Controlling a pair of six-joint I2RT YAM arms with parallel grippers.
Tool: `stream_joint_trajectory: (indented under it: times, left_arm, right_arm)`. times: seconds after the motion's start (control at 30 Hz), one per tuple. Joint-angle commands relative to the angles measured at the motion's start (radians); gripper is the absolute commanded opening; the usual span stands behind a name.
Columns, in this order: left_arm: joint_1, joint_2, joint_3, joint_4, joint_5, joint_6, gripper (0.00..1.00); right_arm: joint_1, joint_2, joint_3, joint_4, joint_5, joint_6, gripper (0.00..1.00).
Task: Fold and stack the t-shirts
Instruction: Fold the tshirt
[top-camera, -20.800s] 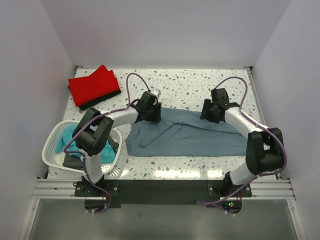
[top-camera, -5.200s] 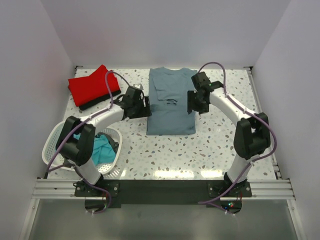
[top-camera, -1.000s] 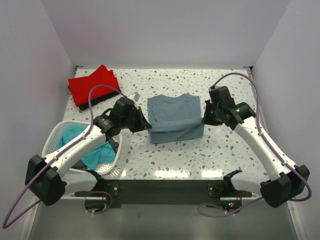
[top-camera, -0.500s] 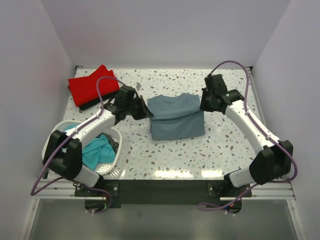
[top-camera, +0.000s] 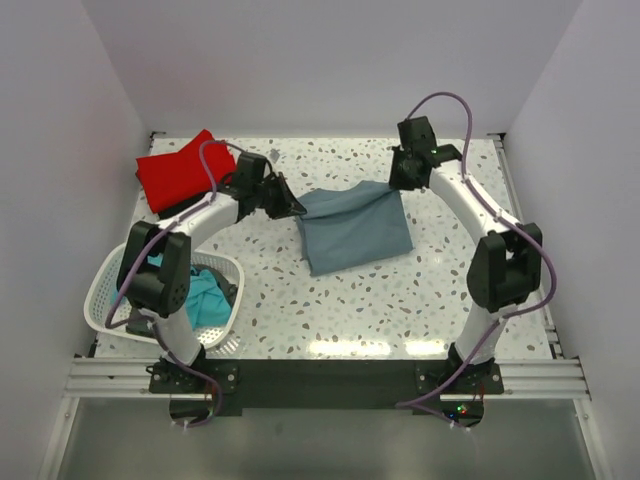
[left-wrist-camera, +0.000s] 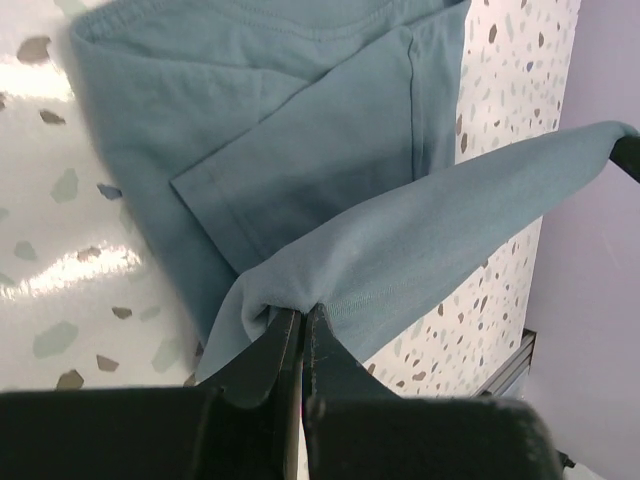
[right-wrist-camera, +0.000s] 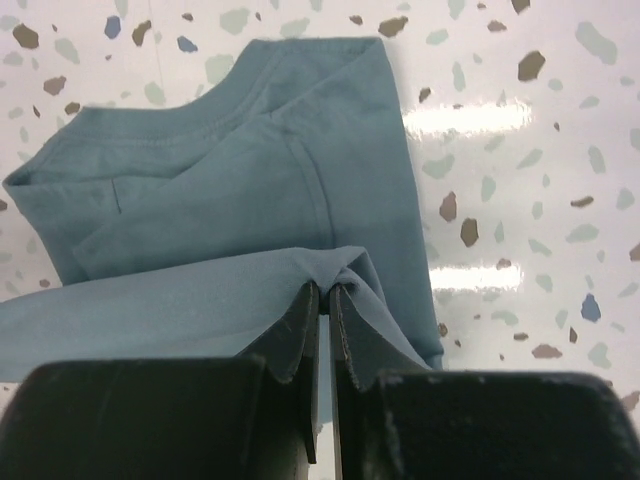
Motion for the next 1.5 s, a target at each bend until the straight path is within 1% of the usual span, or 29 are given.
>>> stream_joint_trajectory:
  times: [0.0,0.2,0.3,0.33,0.37,0.4,0.47,0.5,0.53,0.6,0.67,0.73,0.77,0.83,0.87,1.03,1.1,1.17,1.27,1.4,1.47]
  left_arm:
    - [0.042,0.047,0.106,0.056,0.033,0.009,0.0]
    - [0.083,0.147,0.175,0.081,0.047,-0.025,0.0]
    - [0.1,0.198,0.223,0.082,0.026,-0.034,0.0]
    - [0.105,0.224,0.238,0.088,0.021,-0.037,0.03]
    - [0.108,0.238,0.253,0.093,0.014,-0.036,0.12]
    - [0.116,0.251,0.293,0.095,-0.006,-0.036,0.37]
    - [0.12,0.297,0.345,0.084,-0.016,-0.02,0.59]
    - [0.12,0.31,0.399,0.072,-0.035,-0.01,0.67]
    - [0.12,0.325,0.421,0.047,-0.04,0.007,0.74]
    - [0.119,0.327,0.438,0.03,-0.054,0.024,0.78]
    - [0.119,0.299,0.412,0.035,-0.068,0.042,0.81]
    - [0.119,0.259,0.338,0.062,-0.079,0.05,0.82]
    - [0.119,0.247,0.312,0.075,-0.076,0.052,0.82]
    - [0.117,0.221,0.242,0.102,-0.062,0.053,0.83]
    - [0.116,0.213,0.202,0.11,-0.056,0.055,0.83]
    - [0.093,0.164,0.096,0.188,-0.025,0.056,0.83]
    - [0.084,0.157,0.054,0.251,0.007,0.047,0.83]
    - [0.08,0.152,0.024,0.292,0.038,0.026,0.83]
    - [0.076,0.13,-0.074,0.38,0.07,-0.008,0.83]
    - [0.076,0.129,-0.142,0.511,0.142,-0.052,0.83]
    - [0.076,0.133,-0.164,0.547,0.155,-0.089,0.82]
  right_arm:
    - [-0.024,0.062,0.117,0.051,0.01,-0.035,0.0]
    - [-0.047,0.219,0.273,0.037,-0.013,-0.04,0.0]
    - [-0.05,0.309,0.364,0.02,-0.024,-0.044,0.0]
    - [-0.05,0.332,0.389,0.017,-0.029,-0.046,0.0]
    - [-0.051,0.352,0.436,0.017,-0.033,-0.049,0.0]
    - [-0.053,0.4,0.464,0.009,-0.048,-0.052,0.08]
    - [-0.054,0.444,0.528,-0.009,-0.081,-0.059,0.37]
    - [-0.054,0.461,0.6,-0.024,-0.1,-0.061,0.55]
    - [-0.054,0.48,0.626,-0.043,-0.11,-0.064,0.61]
    - [-0.054,0.468,0.631,-0.026,-0.11,-0.067,0.74]
    - [-0.054,0.416,0.567,0.0,-0.105,-0.081,0.81]
    - [-0.054,0.371,0.509,0.038,-0.104,-0.098,0.81]
    - [-0.054,0.328,0.446,0.05,-0.105,-0.104,0.81]
    - [-0.053,0.291,0.386,0.074,-0.12,-0.11,0.81]
    - [-0.053,0.255,0.331,0.08,-0.128,-0.11,0.8]
    - [-0.04,0.167,0.18,0.118,-0.17,-0.107,0.79]
    - [-0.025,0.138,0.121,0.129,-0.193,-0.109,0.79]
    - [-0.017,0.126,0.069,0.138,-0.213,-0.102,0.79]
    - [-0.002,0.101,-0.004,0.176,-0.251,-0.086,0.78]
    - [0.006,0.103,-0.059,0.218,-0.326,-0.075,0.78]
    - [0.007,0.113,-0.079,0.227,-0.354,-0.067,0.78]
